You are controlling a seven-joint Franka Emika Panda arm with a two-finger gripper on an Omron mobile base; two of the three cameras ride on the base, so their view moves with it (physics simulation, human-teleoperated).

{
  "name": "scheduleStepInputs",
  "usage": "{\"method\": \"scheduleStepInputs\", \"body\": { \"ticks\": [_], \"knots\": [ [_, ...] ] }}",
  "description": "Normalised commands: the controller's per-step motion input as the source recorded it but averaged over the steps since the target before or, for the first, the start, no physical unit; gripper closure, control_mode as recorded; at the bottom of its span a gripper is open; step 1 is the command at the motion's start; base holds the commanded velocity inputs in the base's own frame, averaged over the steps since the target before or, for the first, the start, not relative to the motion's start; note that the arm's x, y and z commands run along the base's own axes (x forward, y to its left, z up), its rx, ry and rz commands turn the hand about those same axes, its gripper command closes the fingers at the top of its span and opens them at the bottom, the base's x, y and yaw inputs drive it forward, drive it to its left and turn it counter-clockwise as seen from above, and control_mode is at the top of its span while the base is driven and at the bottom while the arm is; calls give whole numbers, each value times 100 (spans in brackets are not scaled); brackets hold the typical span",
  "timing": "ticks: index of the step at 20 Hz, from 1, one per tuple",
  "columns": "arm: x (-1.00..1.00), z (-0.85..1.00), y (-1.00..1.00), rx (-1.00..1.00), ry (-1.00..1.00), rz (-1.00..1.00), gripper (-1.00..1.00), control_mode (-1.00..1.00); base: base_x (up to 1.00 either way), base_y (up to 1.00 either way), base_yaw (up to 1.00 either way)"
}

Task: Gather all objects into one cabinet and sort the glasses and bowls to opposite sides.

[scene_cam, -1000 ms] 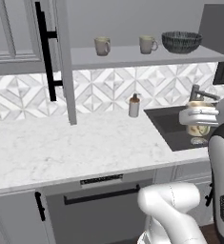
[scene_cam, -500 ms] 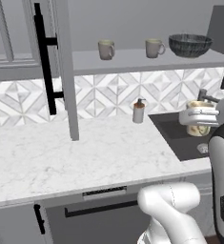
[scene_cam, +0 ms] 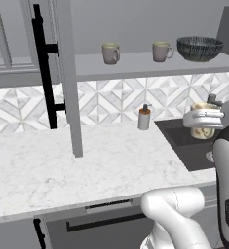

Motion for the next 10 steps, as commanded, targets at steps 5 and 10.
{"method": "scheduleStepInputs", "body": {
  "ticks": [5,10],
  "knots": [
    [0,0,0,0,0,0,100,100,-2,0,0],
    [-16,11,1,0,-7,8,100,-100,0,0,0]
  ]
}}
